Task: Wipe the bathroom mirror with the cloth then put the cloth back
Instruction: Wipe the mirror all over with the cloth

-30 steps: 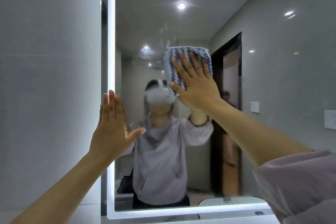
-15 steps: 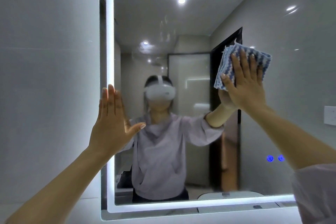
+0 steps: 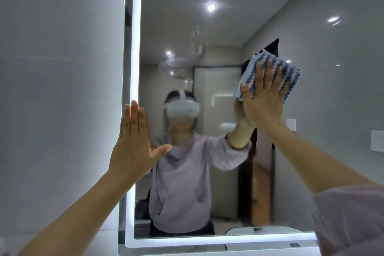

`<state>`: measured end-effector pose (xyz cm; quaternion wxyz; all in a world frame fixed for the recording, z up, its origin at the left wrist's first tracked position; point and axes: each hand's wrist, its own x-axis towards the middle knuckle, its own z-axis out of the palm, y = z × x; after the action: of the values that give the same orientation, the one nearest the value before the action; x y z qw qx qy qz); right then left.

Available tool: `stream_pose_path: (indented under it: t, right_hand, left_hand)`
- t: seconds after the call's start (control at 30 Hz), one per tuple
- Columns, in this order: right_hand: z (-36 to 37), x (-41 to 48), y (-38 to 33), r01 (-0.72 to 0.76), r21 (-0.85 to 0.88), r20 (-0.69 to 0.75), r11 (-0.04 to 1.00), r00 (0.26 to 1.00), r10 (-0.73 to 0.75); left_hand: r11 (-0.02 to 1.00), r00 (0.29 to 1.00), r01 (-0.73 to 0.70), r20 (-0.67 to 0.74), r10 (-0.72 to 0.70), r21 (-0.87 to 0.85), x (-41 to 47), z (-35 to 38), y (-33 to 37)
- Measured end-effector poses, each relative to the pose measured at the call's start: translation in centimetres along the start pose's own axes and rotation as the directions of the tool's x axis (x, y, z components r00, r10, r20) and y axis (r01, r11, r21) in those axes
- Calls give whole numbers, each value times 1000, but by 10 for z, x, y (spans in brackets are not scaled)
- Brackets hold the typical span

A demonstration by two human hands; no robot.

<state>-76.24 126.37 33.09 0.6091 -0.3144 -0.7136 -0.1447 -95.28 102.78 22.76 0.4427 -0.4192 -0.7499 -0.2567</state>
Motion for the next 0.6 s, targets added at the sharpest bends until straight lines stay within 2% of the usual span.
stream_pose_path:
  t: [0.33,0.47,0.6]
  right_hand:
    - [-1,22,-109,237,67,60,969,969,-241]
    - [5,19,-152,359,39,63,932,930,-361]
    - [11,16,-191,511,-15,86,859,857,-509]
  left_hand:
    - [1000,1000,-1,-6,1,-10,0,1,0]
    - [1000,1000,-9,-25,10,8,0,0,1]
    - [1000,999,-9,-35,10,12,0,2,0]
